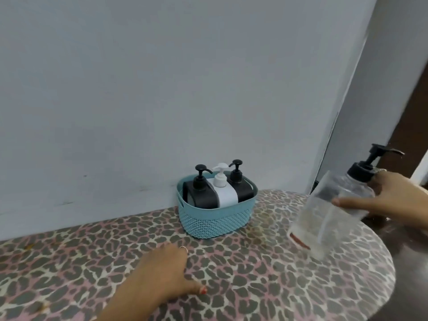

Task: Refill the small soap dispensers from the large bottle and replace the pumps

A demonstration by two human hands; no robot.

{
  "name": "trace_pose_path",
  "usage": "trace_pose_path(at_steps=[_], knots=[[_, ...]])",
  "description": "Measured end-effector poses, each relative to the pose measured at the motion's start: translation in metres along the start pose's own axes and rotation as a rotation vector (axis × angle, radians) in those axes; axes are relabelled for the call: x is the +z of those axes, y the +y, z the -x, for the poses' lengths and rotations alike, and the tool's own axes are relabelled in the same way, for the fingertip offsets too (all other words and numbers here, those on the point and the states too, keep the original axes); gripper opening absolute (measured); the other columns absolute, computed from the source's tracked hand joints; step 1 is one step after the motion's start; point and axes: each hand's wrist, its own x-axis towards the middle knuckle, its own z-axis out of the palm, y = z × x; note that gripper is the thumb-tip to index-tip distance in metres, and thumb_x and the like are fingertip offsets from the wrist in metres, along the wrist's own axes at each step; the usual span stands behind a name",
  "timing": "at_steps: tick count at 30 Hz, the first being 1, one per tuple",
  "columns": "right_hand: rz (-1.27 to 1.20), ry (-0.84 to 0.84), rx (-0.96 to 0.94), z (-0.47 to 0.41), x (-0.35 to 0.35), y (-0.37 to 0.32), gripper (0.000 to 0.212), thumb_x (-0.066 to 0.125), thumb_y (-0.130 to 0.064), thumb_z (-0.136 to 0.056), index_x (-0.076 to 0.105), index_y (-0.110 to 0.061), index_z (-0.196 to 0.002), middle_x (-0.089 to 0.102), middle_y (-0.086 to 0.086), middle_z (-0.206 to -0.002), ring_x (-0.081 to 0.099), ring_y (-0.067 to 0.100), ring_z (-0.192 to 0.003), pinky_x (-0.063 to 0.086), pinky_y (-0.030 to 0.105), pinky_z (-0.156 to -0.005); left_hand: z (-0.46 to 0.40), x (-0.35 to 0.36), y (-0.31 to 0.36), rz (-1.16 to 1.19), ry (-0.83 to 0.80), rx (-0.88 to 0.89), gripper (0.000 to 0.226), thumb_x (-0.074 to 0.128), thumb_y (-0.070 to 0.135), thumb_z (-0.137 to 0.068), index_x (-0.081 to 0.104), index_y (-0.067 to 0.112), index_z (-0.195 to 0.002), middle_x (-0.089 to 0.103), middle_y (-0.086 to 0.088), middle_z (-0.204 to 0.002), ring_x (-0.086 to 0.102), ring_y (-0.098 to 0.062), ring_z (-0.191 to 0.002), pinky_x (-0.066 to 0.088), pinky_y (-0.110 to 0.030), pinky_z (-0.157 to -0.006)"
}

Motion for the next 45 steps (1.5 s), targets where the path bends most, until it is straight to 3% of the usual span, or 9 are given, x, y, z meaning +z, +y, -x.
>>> trace_pose_path(at_steps=[2, 4, 8, 14, 19, 22, 34, 42, 45], knots=[[-0.038, 0.070, 0.031, -0.019, 0.013, 0.006, 0.092, 0.077, -0.068, -0.052, 0.059, -0.013, -0.124, 0.067, 0.005, -0.103, 0.064, 0.021, -0.078, 0.049, 0.037, -0.081, -0.001, 0.000, 0.007, -0.017, 0.015, -0.015, 0.052, 0.059, 0.071, -0.075, 0.036, 0.025, -0.080, 0.039, 0.010, -0.083, 0.041, -0.007, -0.080, 0.038, -0.023, -0.074], [-0.041, 0.191, 0.049, -0.040, 0.031, 0.006, 0.071, 0.080, -0.052, -0.066, 0.059, -0.008, -0.118, 0.063, 0.007, -0.093, 0.054, 0.014, -0.065, 0.041, 0.031, -0.070, -0.003, -0.001, 0.013, -0.016, 0.010, -0.028, 0.053, 0.063, 0.068, -0.074, 0.032, 0.025, -0.076, 0.037, 0.010, -0.080, 0.041, -0.009, -0.081, 0.039, -0.025, -0.075], [-0.072, 0.272, 0.069, -0.089, 0.072, 0.001, 0.070, 0.077, -0.065, -0.060, 0.054, -0.009, -0.096, 0.059, 0.003, -0.076, 0.058, 0.026, -0.073, 0.037, 0.029, -0.054, -0.008, -0.002, 0.017, -0.002, -0.007, -0.051, 0.054, 0.068, 0.065, -0.072, 0.039, 0.023, -0.090, 0.042, 0.007, -0.089, 0.043, -0.011, -0.087, 0.044, -0.027, -0.085], [-0.069, 0.261, 0.079, -0.125, 0.114, -0.052, 0.080, 0.078, -0.058, -0.067, 0.050, -0.002, -0.116, 0.060, 0.015, -0.111, 0.060, 0.036, -0.101, 0.047, 0.042, -0.077, -0.012, 0.001, 0.019, 0.006, -0.034, -0.063, 0.061, 0.067, 0.063, -0.074, 0.045, 0.019, -0.112, 0.050, 0.000, -0.117, 0.050, -0.014, -0.106, 0.045, -0.027, -0.094], [-0.103, 0.230, 0.130, -0.139, 0.135, -0.073, 0.084, 0.078, -0.049, -0.072, 0.040, -0.001, -0.129, 0.053, 0.016, -0.127, 0.052, 0.038, -0.118, 0.043, 0.042, -0.085, -0.015, 0.002, 0.018, 0.007, -0.030, -0.054, 0.065, 0.069, 0.061, -0.074, 0.045, 0.017, -0.115, 0.050, -0.001, -0.117, 0.045, -0.013, -0.098, 0.043, -0.027, -0.092], [-0.119, 0.207, 0.169, -0.145, 0.140, -0.077, 0.094, 0.077, -0.049, -0.074, 0.028, -0.002, -0.140, 0.046, 0.017, -0.136, 0.045, 0.040, -0.125, 0.042, 0.046, -0.094, -0.019, 0.003, 0.018, -0.001, -0.031, -0.054, 0.068, 0.070, 0.060, -0.073, 0.045, 0.015, -0.118, 0.051, -0.001, -0.119, 0.049, -0.016, -0.107, 0.044, -0.028, -0.093], [-0.211, 0.127, 0.232, -0.158, 0.148, -0.061, 0.113, 0.074, -0.061, -0.069, 0.010, -0.011, -0.147, 0.044, 0.022, -0.137, 0.049, 0.044, -0.119, 0.051, 0.055, -0.088, -0.022, 0.002, 0.019, -0.039, -0.021, -0.053, 0.069, 0.071, 0.058, -0.074, 0.045, 0.013, -0.119, 0.052, -0.003, -0.120, 0.052, -0.018, -0.110, 0.046, -0.029, -0.094], [-0.211, 0.019, 0.260, -0.133, 0.148, -0.052, 0.110, 0.075, -0.051, -0.075, 0.007, -0.006, -0.149, 0.042, 0.023, -0.138, 0.055, 0.043, -0.114, 0.051, 0.054, -0.090, -0.013, -0.001, 0.018, 0.010, 0.021, -0.049, 0.069, 0.071, 0.057, -0.073, 0.046, 0.011, -0.118, 0.053, -0.004, -0.113, 0.052, -0.017, -0.104, 0.044, -0.029, -0.093], [-0.184, 0.072, 0.246, -0.119, 0.143, -0.049, 0.097, 0.073, -0.041, -0.081, 0.012, -0.003, -0.146, 0.043, 0.026, -0.136, 0.054, 0.045, -0.113, 0.051, 0.053, -0.089, -0.005, 0.002, 0.019, 0.065, 0.036, -0.046, 0.066, 0.070, 0.060, -0.073, 0.048, 0.012, -0.113, 0.053, -0.003, -0.107, 0.051, -0.017, -0.099, 0.045, -0.030, -0.092]])
